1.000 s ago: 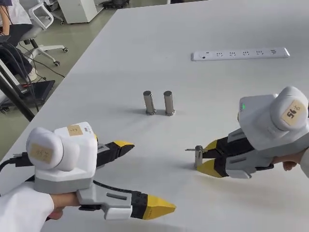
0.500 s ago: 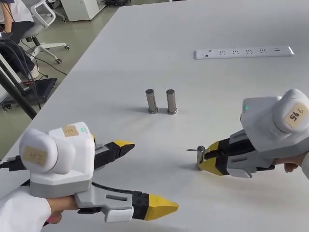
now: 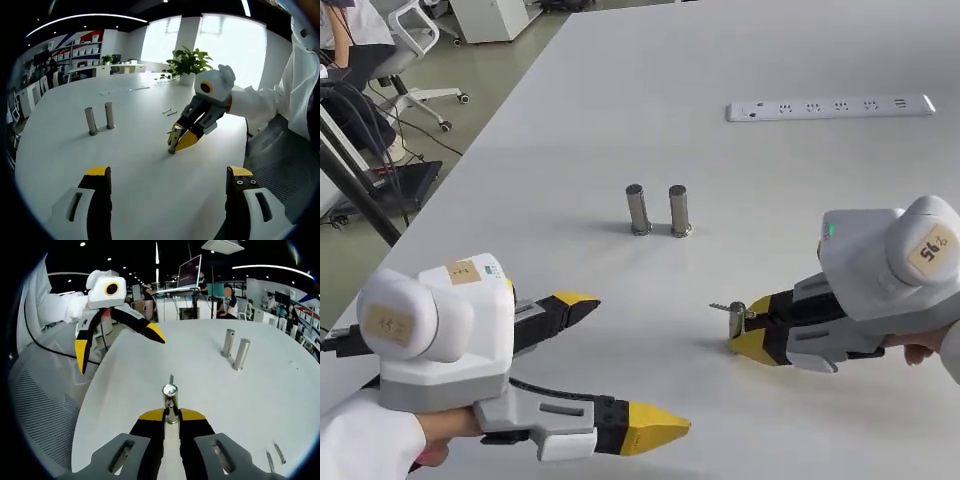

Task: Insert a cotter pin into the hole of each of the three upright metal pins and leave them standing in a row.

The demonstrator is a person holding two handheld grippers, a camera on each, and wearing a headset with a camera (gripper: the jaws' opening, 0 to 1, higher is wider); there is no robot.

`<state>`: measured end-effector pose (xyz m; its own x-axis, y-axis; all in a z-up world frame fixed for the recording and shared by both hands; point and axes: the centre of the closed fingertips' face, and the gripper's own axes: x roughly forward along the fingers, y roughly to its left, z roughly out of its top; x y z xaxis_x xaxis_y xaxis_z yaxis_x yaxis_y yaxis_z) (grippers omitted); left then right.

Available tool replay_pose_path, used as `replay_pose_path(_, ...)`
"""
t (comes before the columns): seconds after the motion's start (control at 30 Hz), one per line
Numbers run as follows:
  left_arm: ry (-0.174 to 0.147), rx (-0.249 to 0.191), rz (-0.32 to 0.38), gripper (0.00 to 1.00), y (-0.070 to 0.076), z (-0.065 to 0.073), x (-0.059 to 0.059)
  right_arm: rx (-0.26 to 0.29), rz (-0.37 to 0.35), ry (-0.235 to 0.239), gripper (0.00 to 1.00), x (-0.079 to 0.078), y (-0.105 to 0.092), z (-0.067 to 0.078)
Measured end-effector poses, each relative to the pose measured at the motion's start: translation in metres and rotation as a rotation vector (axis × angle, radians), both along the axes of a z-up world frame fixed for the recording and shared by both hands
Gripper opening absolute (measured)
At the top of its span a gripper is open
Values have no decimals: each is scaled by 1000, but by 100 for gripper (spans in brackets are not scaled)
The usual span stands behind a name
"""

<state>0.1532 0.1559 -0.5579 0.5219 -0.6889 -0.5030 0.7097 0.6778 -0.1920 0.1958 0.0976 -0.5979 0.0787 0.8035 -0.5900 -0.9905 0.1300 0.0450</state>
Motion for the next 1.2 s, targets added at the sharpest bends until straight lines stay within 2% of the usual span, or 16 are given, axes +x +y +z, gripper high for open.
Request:
replay_pose_path(0.3,5,7,2,95,1,-2,0,30,18,-67,4,8,3,0)
replay_pose_path(0.47,5,4,9,95,3,-1,1,52,28,-61,4,12,3,0)
replay_pose_path(0.57,8,5,11,95,4,-2,2,55,47,-85,4,17,3,1)
replay_pose_path(0.7,8,4,15,94,4,-1,4,72,54,-76,4,24,3,3)
replay_pose_path(0.77,9,2,18,94,5,0,4,81,63,-78,4,36,2,3)
replay_pose_path(0.93,22,0,25,94,6,-2,5,109,92,-77,4,47,3,10)
replay_pose_path(1.07,25,-5,28,94,7,-1,6,109,141,-90,4,50,2,11)
replay_pose_path(1.2,27,-8,31,94,7,-1,7,102,157,-89,4,54,0,8)
